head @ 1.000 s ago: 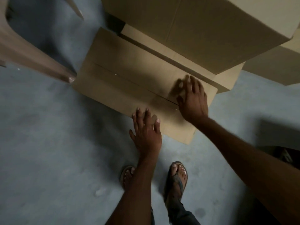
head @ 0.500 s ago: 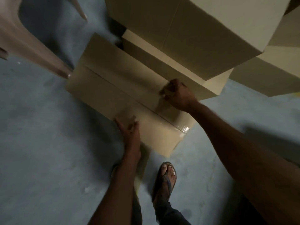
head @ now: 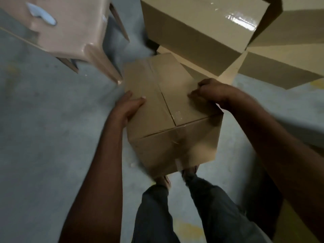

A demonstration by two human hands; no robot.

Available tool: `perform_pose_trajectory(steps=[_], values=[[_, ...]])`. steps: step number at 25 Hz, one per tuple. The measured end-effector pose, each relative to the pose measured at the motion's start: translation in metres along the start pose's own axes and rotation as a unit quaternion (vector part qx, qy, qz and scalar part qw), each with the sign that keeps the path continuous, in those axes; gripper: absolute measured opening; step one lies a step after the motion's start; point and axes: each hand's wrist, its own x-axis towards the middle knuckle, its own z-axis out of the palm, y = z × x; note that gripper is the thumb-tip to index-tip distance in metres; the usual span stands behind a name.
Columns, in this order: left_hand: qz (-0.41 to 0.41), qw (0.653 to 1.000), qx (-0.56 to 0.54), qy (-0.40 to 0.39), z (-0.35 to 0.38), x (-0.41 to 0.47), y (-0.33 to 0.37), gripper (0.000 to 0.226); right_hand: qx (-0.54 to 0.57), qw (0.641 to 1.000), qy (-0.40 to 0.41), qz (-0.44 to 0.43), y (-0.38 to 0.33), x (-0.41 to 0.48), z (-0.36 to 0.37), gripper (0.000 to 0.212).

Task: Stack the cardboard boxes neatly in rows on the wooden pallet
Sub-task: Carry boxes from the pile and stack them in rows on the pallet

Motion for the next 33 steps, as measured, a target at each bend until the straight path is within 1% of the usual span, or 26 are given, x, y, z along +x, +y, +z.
perform_pose_trajectory(steps=[2, 3, 4, 5, 7, 8, 10, 12, 14, 16, 19, 21, 24, 27, 31, 33], values=[[0.016, 1.000, -0.001, 0.006, -0.022, -0.070, 0.007, 0.089, 0.038, 0.999, 0.019, -0.004, 0.011, -0.071, 0.003, 0.044], [0.016, 1.000, -0.005, 0.007, -0.031, -0.102, 0.005, 0.091, 0.052, 0.998, 0.028, -0.004, 0.019, -0.102, 0.007, 0.041], [0.017, 1.000, -0.020, 0.006, -0.038, -0.135, 0.001, 0.089, 0.063, 0.997, 0.034, -0.009, 0.028, -0.134, 0.012, 0.045], [0.020, 0.999, -0.040, -0.008, -0.043, -0.164, -0.005, 0.079, 0.081, 0.996, 0.041, -0.012, 0.039, -0.164, 0.017, 0.052], [0.055, 0.996, -0.054, -0.045, -0.048, -0.225, -0.023, 0.060, 0.135, 0.989, 0.066, -0.010, 0.065, -0.232, 0.032, 0.070], [0.078, 0.994, -0.060, -0.056, -0.049, -0.250, -0.033, 0.058, 0.161, 0.984, 0.079, -0.014, 0.077, -0.265, 0.039, 0.073], [0.126, 0.986, -0.074, -0.084, -0.051, -0.297, -0.055, 0.064, 0.205, 0.972, 0.112, -0.021, 0.105, -0.329, 0.061, 0.074], [0.169, 0.976, -0.069, -0.118, -0.054, -0.342, -0.077, 0.071, 0.245, 0.959, 0.142, -0.026, 0.136, -0.390, 0.091, 0.081], [0.201, 0.969, -0.048, -0.133, -0.054, -0.380, -0.095, 0.076, 0.287, 0.940, 0.178, -0.048, 0.166, -0.438, 0.119, 0.084], [0.252, 0.959, -0.013, -0.132, -0.052, -0.420, -0.111, 0.068, 0.318, 0.921, 0.214, -0.073, 0.198, -0.479, 0.142, 0.083], [0.310, 0.941, 0.027, -0.133, -0.044, -0.479, -0.124, 0.078, 0.344, 0.901, 0.241, -0.109, 0.242, -0.526, 0.159, 0.074], [0.335, 0.933, 0.021, -0.131, -0.036, -0.515, -0.141, 0.079, 0.358, 0.887, 0.257, -0.136, 0.271, -0.556, 0.165, 0.075], [0.367, 0.920, 0.013, -0.134, -0.017, -0.564, -0.164, 0.077, 0.344, 0.876, 0.290, -0.175, 0.313, -0.600, 0.174, 0.080], [0.385, 0.908, 0.004, -0.165, -0.001, -0.605, -0.195, 0.083, 0.342, 0.859, 0.326, -0.195, 0.355, -0.651, 0.192, 0.089], [0.392, 0.895, 0.026, -0.210, 0.006, -0.659, -0.244, 0.098, 0.354, 0.825, 0.391, -0.204, 0.406, -0.726, 0.242, 0.087], [0.388, 0.893, 0.018, -0.227, 0.008, -0.685, -0.273, 0.091, 0.362, 0.808, 0.421, -0.198, 0.425, -0.755, 0.281, 0.088]])
